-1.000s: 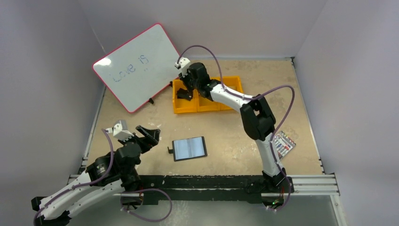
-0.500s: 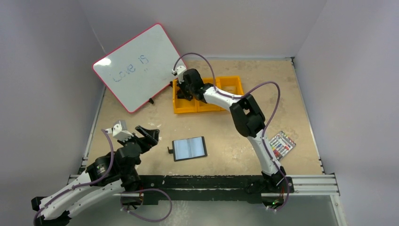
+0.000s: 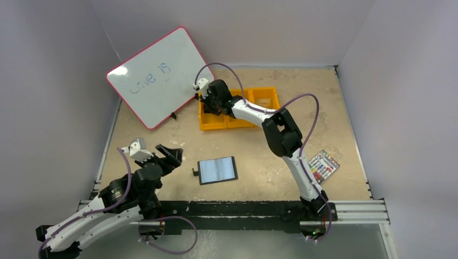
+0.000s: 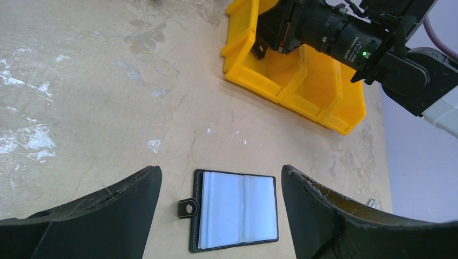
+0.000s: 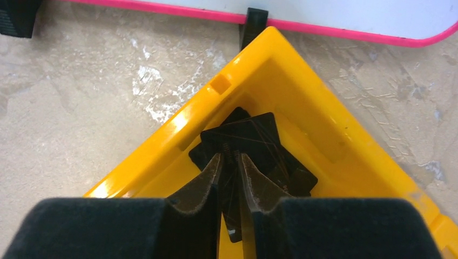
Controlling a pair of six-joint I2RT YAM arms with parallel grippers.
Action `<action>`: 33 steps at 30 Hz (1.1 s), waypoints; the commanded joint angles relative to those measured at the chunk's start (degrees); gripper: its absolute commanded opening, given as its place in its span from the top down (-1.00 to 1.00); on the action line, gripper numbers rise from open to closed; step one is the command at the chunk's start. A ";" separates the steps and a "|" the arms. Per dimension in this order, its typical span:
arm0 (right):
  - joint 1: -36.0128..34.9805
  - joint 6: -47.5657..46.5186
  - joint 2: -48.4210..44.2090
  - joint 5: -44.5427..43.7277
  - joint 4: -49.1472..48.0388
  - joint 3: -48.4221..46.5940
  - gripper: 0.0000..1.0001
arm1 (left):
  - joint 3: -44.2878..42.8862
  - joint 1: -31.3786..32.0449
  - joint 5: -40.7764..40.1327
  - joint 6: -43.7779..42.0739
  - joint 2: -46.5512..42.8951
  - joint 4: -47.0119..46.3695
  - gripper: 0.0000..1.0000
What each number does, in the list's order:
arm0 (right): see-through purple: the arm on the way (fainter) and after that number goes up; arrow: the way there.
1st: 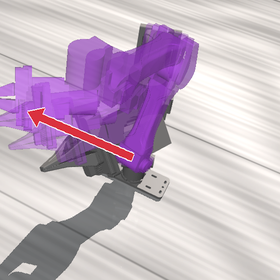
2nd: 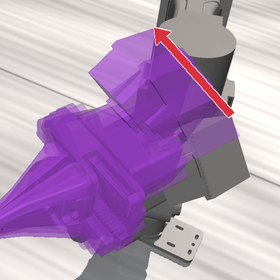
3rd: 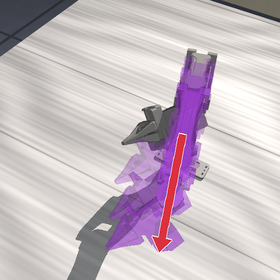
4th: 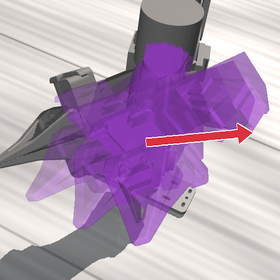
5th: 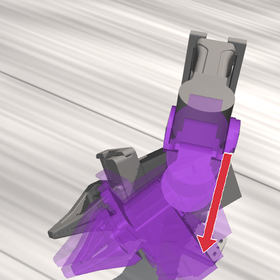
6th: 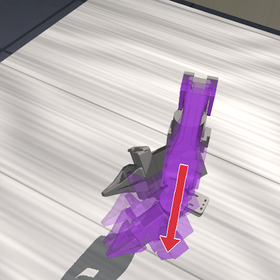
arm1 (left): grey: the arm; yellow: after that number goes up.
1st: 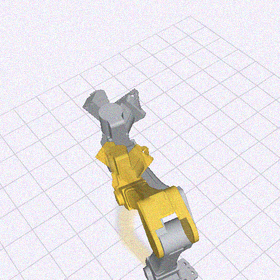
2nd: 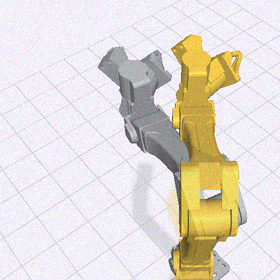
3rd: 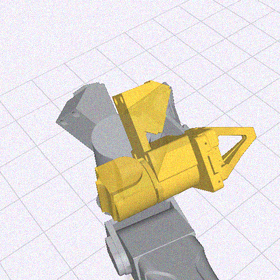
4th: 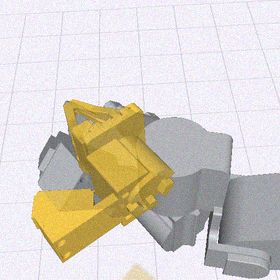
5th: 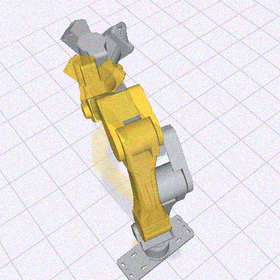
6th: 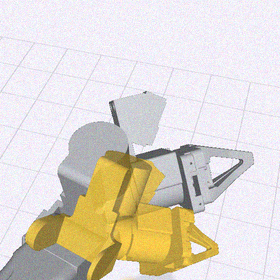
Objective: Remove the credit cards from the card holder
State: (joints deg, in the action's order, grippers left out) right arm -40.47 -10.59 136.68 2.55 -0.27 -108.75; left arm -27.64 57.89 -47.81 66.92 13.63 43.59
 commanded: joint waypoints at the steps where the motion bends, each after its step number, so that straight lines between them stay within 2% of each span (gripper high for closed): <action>1: -1.02 -3.45 -1.31 0.51 1.26 0.36 0.62 | -1.11 0.28 -1.06 0.33 0.80 -0.77 -0.61; 6: -1.36 -4.83 -2.17 -1.50 2.89 1.24 0.65 | -1.19 0.30 -0.80 0.30 1.06 -0.71 -0.61; 10: -1.52 -6.44 -6.23 -2.37 1.19 5.87 0.61 | -0.86 0.29 -0.88 0.41 0.90 -0.78 -0.61; 14: -2.10 -7.57 -8.49 -5.84 -1.31 9.10 0.29 | -0.61 0.30 -0.91 0.32 1.16 -1.04 -0.61; 19: -2.86 -9.51 -6.31 -10.54 -2.64 8.73 0.14 | -0.73 0.30 -0.71 0.06 1.53 -1.14 -0.61; 22: -3.30 -10.75 -5.59 -13.05 -3.57 8.80 0.14 | -0.75 0.25 -0.62 0.19 1.42 -1.01 -0.61; 28: -3.37 -12.28 -6.16 -13.88 -5.47 10.67 0.18 | -0.76 0.29 -0.70 0.32 1.24 -0.94 -0.61; 31: -3.47 -12.43 -6.74 -14.50 -6.29 12.54 0.28 | -0.69 0.29 -0.70 0.25 1.27 -0.97 -0.61; 33: -3.48 -12.40 -7.59 -13.34 -6.09 13.28 0.25 | -0.60 0.25 -0.70 0.24 1.46 -1.05 -0.61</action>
State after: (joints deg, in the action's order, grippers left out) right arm -43.57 -21.98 131.74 -9.80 -4.47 -97.17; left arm -27.62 57.89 -47.79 66.92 14.70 43.62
